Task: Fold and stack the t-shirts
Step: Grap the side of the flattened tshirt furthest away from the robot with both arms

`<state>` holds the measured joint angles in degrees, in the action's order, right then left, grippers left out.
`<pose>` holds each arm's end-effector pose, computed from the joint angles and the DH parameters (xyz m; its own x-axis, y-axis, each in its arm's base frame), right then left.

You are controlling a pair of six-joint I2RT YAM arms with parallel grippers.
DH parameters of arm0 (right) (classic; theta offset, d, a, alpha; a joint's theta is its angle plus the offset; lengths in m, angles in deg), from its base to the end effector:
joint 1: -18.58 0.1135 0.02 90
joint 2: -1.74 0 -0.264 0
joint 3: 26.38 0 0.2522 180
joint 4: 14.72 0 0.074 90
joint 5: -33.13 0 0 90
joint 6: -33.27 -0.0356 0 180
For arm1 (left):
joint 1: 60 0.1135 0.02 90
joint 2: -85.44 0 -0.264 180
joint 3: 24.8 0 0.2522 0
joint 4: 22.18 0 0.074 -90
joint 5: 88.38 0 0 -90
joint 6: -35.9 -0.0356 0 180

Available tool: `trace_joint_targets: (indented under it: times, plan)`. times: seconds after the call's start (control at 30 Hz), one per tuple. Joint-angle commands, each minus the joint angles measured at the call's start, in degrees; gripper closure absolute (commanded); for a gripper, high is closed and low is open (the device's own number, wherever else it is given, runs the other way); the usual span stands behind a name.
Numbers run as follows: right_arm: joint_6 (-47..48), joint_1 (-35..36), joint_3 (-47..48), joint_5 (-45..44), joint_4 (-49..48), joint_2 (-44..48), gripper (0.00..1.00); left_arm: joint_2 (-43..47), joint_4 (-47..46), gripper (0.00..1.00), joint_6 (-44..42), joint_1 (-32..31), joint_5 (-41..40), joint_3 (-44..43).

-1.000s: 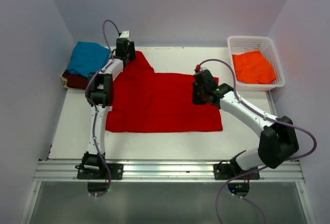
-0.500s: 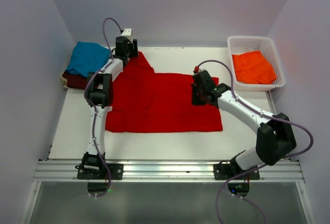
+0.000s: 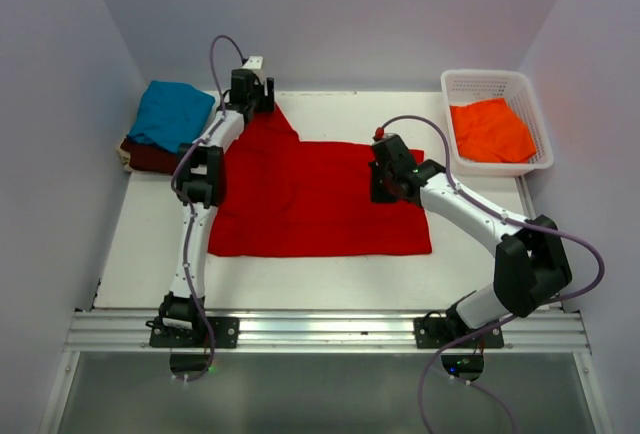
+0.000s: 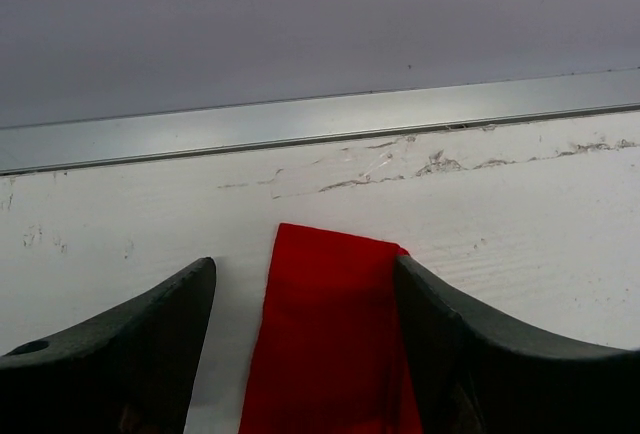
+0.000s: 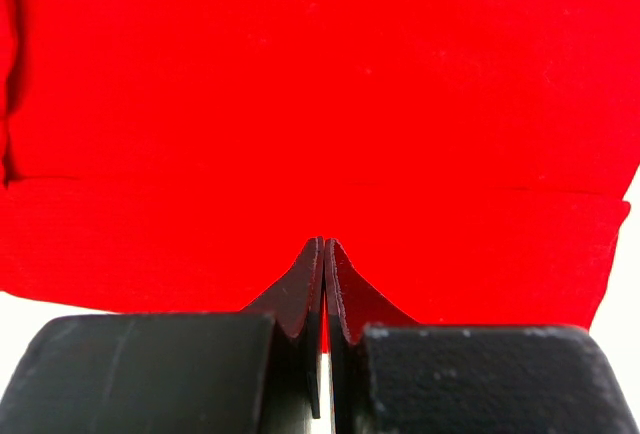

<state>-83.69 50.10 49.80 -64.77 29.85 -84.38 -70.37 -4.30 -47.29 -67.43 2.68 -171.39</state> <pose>0.2702 0.1600 0.2444 -0.8226 0.0223 -0.5682 -0.0863 0.9828 0.1635 0.6021 -0.0792 0.1313 -0.4658 -0.0588 -0.8829 0.0910 0.9893 -0.1139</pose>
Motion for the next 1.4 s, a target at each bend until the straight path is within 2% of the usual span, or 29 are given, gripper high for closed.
trace_joint_targets:
  times: [0.0,0.1,0.17,0.2,0.23,0.33,0.4,0.43,0.7,0.87,0.9,1.0,1.07,1.13,1.27,1.37]
  plan:
    - [0.51,-0.06,2.54,0.61,-0.49,-0.1,1.0,-0.9,4.66,0.24,-0.75,0.13,-0.8,-3.91]
    - [0.59,-0.15,2.54,0.87,-0.31,0.43,1.0,-1.6,7.04,0.25,-0.48,0.13,-0.8,-5.06]
    - [0.51,-0.06,2.36,0.78,-0.4,0.78,1.0,-1.43,7.91,0.34,-0.31,0.21,-0.62,-4.8]
    - [0.42,-0.15,2.36,0.87,-0.57,1.22,1.0,-1.34,8.18,0.41,-0.04,0.21,-0.01,-4.45]
    - [0.42,-0.06,2.36,0.87,-0.75,1.22,1.0,-1.25,8.45,0.6,0.05,0.3,0.26,-4.28]
    - [0.68,-0.15,3.59,1.22,0.04,0.79,1.0,-0.64,8.36,0.86,1.1,0.83,0.78,-2.7]
    - [0.24,-0.15,3.07,1.66,-0.13,1.05,1.0,0.15,7.92,0.92,1.63,1.18,0.87,-1.03]
    - [0.07,-0.06,2.28,1.66,-0.66,1.48,1.0,0.67,7.22,1.0,1.8,1.35,0.61,0.2]
    - [0.59,-0.15,1.57,-1.76,-0.75,1.93,1.0,10.16,-1.65,1.0,2.77,1.36,-2.64,14.07]
    - [0.42,-0.24,1.13,-5.8,-2.07,0.7,1.0,17.72,-1.31,1.0,1.89,1.36,-3.96,15.94]
    - [0.33,-0.15,1.13,-6.42,-2.24,0.09,0.93,18.78,-1.13,1.0,1.54,1.27,-3.87,16.55]
    - [0.16,-0.33,1.66,-8.7,-2.68,-0.97,0.86,23.26,-0.87,1.0,1.54,1.27,-3.61,19.45]
    - [0.07,-0.85,2.27,-11.33,-3.03,-1.23,0.67,26.42,-1.04,1.0,1.45,1.18,-3.87,22.08]
    - [-0.72,-1.64,3.41,-13.18,-3.12,-2.2,0.55,28.01,-0.87,1.0,1.98,1.18,-4.4,22.71]
    - [-1.34,-6.64,6.66,-13.98,-3.12,-5.01,0.46,30.38,5.97,1.0,2.07,1.09,-4.31,22.09]
    - [-2.13,-11.38,9.39,-12.4,-3.29,-8.43,0.45,35.03,6.34,1.0,2.16,1.0,-4.92,28.56]
